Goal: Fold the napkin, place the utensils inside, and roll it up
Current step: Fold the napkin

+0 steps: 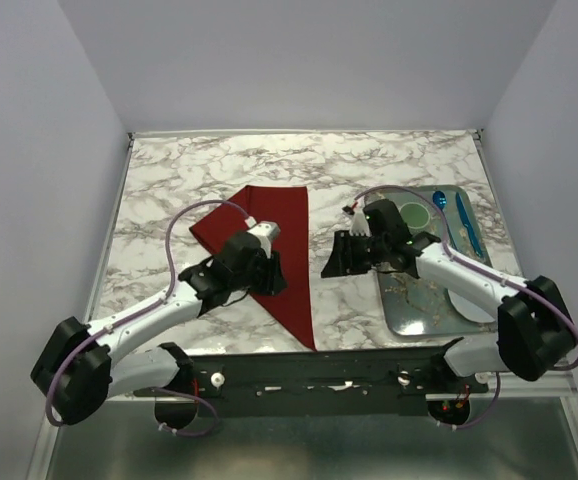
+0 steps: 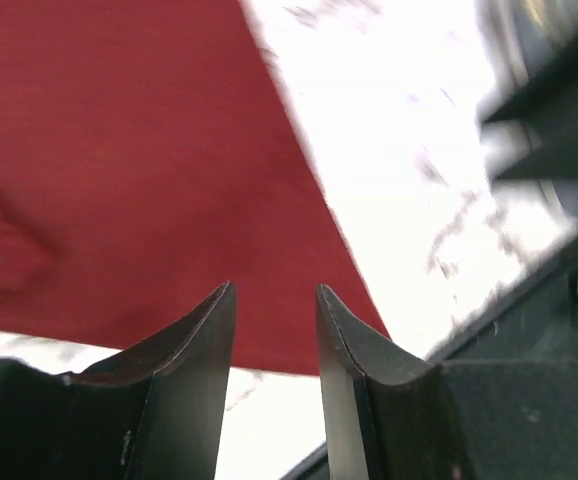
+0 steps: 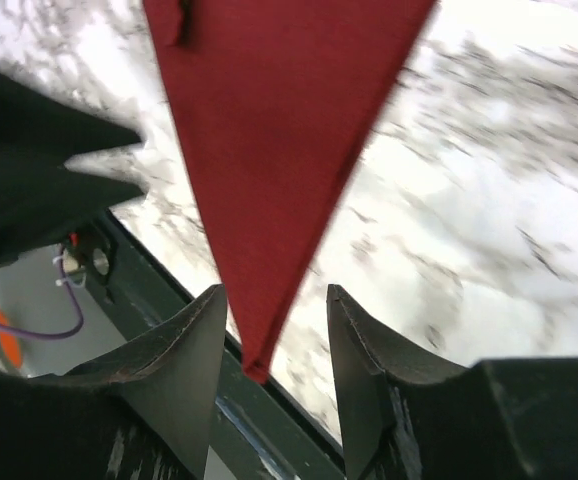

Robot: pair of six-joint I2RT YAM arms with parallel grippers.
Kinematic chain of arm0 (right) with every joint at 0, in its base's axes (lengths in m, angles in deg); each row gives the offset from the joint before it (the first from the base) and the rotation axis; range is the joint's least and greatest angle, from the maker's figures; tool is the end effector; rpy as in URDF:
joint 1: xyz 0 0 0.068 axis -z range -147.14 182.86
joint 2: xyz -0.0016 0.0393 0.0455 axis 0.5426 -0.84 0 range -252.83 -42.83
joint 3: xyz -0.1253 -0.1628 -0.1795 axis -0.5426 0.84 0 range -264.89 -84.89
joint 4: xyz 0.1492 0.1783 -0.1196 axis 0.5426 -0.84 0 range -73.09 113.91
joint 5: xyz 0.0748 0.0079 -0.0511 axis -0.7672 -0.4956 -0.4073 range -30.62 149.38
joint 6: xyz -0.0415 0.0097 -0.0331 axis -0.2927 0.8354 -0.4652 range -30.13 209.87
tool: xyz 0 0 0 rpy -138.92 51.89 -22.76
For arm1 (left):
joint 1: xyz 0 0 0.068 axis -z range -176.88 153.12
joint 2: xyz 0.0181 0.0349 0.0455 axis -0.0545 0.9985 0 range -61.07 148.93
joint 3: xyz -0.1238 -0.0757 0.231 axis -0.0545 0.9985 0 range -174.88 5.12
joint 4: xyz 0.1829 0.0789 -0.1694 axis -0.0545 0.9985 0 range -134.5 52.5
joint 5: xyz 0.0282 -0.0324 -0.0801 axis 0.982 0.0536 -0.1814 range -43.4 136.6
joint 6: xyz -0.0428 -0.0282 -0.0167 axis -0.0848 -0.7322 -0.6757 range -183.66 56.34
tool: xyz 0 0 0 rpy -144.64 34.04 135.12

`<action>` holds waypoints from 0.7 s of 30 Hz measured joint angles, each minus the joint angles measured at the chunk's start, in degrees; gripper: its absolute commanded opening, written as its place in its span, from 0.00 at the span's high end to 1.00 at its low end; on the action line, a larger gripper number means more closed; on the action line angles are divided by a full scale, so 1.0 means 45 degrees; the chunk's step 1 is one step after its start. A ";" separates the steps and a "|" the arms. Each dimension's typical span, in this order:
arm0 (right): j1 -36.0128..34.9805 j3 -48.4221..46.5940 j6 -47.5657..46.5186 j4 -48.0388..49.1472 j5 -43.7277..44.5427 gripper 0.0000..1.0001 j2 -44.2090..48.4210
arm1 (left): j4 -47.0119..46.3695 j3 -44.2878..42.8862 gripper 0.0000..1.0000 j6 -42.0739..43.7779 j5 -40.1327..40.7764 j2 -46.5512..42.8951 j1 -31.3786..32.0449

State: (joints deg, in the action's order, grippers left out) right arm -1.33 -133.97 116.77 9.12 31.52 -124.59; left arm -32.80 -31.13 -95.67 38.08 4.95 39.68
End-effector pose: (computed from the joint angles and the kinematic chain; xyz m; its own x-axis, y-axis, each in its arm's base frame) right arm 0.2322 0.1779 0.2152 -0.8865 -0.1188 -0.4471 -0.4004 0.6812 0.6129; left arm 0.1871 -0.1454 0.2128 -0.8106 -0.0516 -0.5833 0.2931 0.8266 -0.4804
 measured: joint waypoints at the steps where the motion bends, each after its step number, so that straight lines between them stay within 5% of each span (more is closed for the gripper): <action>1: 0.0306 0.0267 -0.0092 -0.0253 0.0126 0.46 0.0437 | -0.0049 0.0146 0.52 0.0165 0.0238 -0.0306 0.0714; 9: 0.1336 0.0738 -0.0525 -0.1311 0.0685 0.46 0.2506 | -0.0185 0.0437 0.58 0.1122 0.3264 -0.0010 0.6698; 21: 0.1792 0.1010 -0.0661 -0.1977 0.0763 0.46 0.3759 | 0.0248 -0.0491 0.55 0.1039 0.4046 0.2555 0.8932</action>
State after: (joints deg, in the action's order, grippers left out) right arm 6.73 -129.42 113.80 0.23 34.95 -107.67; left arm -31.68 -33.34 -90.99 56.29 16.45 79.88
